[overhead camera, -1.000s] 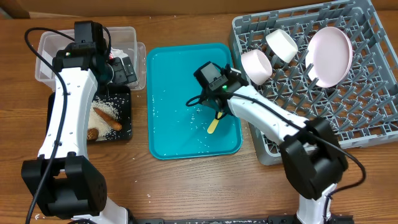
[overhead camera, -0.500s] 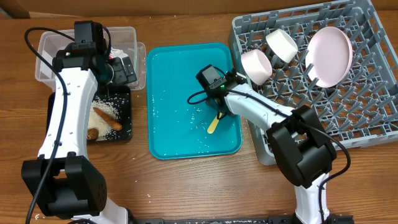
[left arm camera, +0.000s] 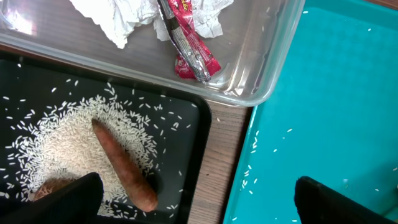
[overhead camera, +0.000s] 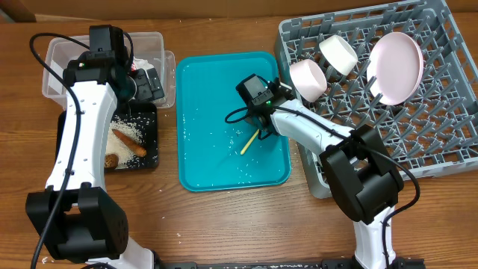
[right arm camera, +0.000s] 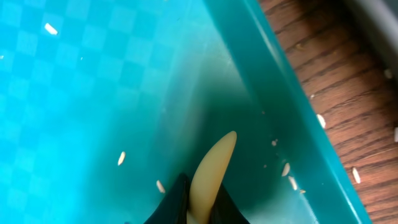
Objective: Sort waste into correct bins and load items into the dishwasher
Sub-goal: 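Grasp the yellow spoon on the teal tray with the right gripper, then carry the yellow spoon into the rack and release it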
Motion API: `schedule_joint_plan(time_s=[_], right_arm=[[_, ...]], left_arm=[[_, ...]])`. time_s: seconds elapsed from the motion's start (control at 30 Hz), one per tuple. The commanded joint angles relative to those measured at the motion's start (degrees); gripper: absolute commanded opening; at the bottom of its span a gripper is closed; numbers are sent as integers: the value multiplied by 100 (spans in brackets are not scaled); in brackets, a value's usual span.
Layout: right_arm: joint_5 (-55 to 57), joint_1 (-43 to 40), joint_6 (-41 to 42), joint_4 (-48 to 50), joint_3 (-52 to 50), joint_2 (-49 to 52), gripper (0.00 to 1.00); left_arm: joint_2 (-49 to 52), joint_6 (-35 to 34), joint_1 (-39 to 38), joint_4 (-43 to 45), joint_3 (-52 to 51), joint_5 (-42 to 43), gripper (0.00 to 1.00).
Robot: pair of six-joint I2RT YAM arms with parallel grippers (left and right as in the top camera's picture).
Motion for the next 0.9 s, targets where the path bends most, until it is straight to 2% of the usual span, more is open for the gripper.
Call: schedule_joint_plan(time_s=[0.0, 0.2, 0.37, 0.53, 0.63, 0.87], right_arm=[[-350, 15, -483, -197, 199, 149, 4], [-457, 33, -1298, -1073, 1099, -529, 4], [-271, -142, -1191, -2326, 1799, -1580, 4], [1056, -960, 39, -3585, 1856, -2712, 4], [1539, -1731, 391, -4048, 1814, -2848, 4], [1902, -2824, 1274, -3718, 682, -2800, 4]], left_arm=[[-72, 90, -11, 7, 26, -48, 100], [-72, 90, -11, 9, 26, -48, 100], [-72, 90, -11, 7, 26, -48, 100], [-72, 90, -11, 7, 26, -48, 100], [-72, 90, -11, 7, 26, -48, 100], [-72, 90, -11, 7, 26, -48, 100]])
